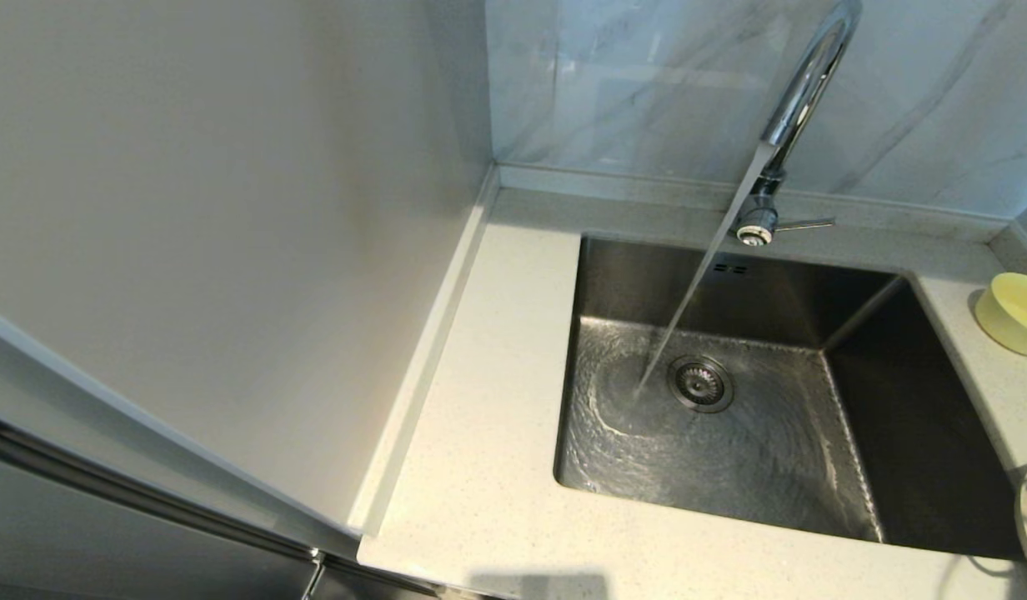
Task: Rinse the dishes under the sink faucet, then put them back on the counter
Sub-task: Pick up the chopsticks
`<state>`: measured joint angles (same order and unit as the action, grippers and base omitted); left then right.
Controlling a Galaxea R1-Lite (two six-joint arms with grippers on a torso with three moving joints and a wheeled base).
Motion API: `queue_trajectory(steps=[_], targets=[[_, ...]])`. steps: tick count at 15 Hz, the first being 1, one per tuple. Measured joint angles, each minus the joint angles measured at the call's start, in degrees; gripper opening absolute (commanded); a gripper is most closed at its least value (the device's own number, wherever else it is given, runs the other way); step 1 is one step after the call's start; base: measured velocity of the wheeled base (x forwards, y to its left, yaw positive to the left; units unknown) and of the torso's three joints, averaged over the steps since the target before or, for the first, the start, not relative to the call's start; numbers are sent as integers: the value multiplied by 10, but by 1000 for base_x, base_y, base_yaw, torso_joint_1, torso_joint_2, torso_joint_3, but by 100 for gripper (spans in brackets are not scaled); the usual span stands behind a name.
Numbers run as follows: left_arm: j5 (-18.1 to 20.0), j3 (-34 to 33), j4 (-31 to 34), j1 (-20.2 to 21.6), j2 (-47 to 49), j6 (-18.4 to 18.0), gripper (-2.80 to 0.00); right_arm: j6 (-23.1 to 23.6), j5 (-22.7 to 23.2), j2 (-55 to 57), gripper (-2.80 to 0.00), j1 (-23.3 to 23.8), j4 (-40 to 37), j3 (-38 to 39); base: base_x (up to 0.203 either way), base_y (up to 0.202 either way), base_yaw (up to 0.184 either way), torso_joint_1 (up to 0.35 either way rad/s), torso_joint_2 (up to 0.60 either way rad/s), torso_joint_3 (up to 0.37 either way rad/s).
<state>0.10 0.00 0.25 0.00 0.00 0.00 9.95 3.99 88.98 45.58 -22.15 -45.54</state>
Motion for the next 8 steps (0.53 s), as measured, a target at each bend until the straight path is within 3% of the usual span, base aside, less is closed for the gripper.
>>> queue_trajectory(steps=[8], targets=[[0, 0, 0, 0, 0, 0, -280, 2, -2, -42, -280, 1, -1, -4, 0, 0, 0, 0, 0, 0]])
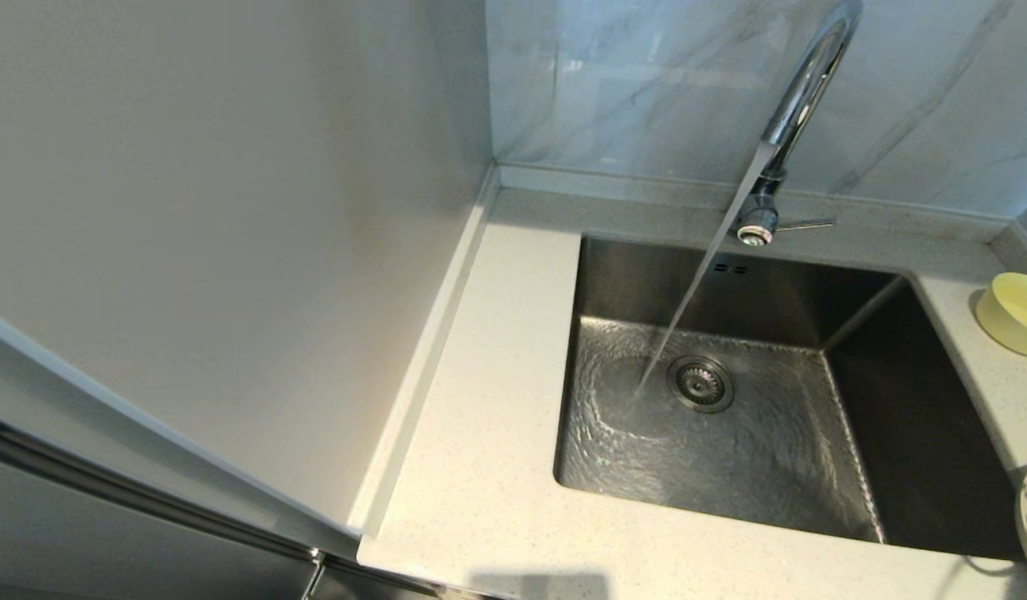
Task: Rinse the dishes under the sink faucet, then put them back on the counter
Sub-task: Pick up the chopsticks, then rinse the chopsticks
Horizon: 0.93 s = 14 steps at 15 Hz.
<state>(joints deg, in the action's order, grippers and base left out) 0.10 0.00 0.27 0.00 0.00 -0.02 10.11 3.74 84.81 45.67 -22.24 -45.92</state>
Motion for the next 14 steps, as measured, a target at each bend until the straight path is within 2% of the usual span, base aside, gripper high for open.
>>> queue_trajectory(steps=[4, 7, 9, 14], targets=[[0, 0, 0, 0, 0, 0, -280, 18, 1, -53, -280, -4, 2, -10, 0, 0, 0, 0, 0, 0], [0, 0, 0, 0, 0, 0, -280, 25, 12, -93, -280, -56, 17, -9, 0, 0, 0, 0, 0, 0], [0, 0, 0, 0, 0, 0, -280, -5, 12, -119, -280, -132, 42, 1, 0, 0, 0, 0, 0, 0], [0, 0, 0, 0, 0, 0, -280, -96, -40, -190, -280, -404, 72, 33, 0, 0, 0, 0, 0, 0]])
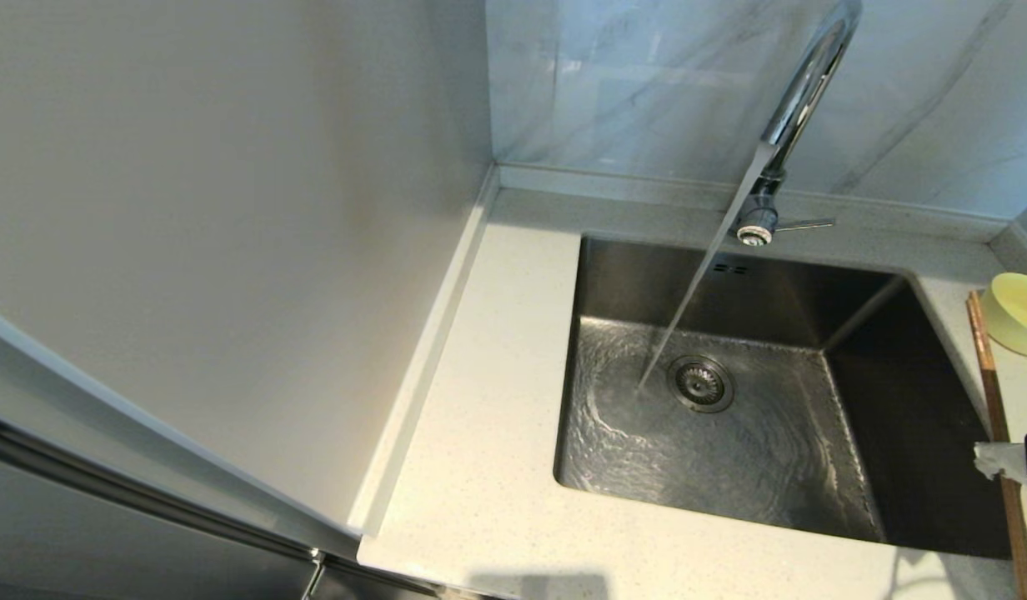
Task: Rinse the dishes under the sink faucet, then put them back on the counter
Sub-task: Rinse the chopsticks
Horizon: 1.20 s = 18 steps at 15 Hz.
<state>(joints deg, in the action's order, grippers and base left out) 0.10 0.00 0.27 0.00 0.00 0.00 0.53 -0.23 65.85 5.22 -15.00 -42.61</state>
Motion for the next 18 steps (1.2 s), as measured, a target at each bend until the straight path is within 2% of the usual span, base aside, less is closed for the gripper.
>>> queue_trajectory(steps=[2, 5, 9, 11, 15, 18], targets=[[0, 0, 0, 0, 0, 0, -280, -22, -41, -13, -280, -97, 6, 10, 0, 0, 0, 0, 0, 0], [0, 0, 0, 0, 0, 0, -280, -32, -105, 19, -280, -173, 75, 16, 0, 0, 0, 0, 0, 0], [0, 0, 0, 0, 0, 0, -280, -58, -184, 114, -280, -241, 223, 17, 0, 0, 0, 0, 0, 0], [0, 0, 0, 0, 0, 0, -280, -66, -208, 155, -280, -269, 293, 15, 0, 0, 0, 0, 0, 0], [0, 0, 0, 0, 0, 0, -280, -79, -236, 210, -280, -297, 344, -9, 0, 0, 0, 0, 0, 0], [0, 0, 0, 0, 0, 0, -280, -80, -255, 236, -280, -320, 353, -22, 0, 0, 0, 0, 0, 0]])
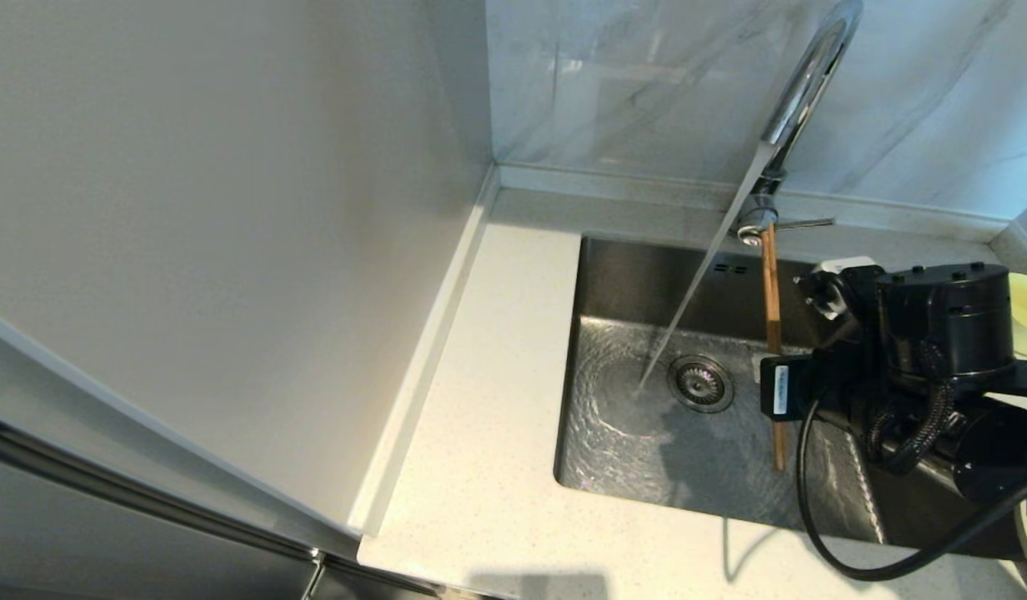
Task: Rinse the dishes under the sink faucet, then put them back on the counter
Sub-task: Rinse the chopsticks
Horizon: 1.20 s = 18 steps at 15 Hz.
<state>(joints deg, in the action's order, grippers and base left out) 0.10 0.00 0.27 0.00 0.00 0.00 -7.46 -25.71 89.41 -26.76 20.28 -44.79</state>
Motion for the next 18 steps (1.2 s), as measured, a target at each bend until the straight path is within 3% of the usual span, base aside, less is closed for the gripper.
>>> queue_trajectory(steps=[18], targets=[[0, 0, 0, 0, 0, 0, -280, -35, -29, 104, -280, -15, 2, -74, 0, 0, 0, 0, 0, 0]])
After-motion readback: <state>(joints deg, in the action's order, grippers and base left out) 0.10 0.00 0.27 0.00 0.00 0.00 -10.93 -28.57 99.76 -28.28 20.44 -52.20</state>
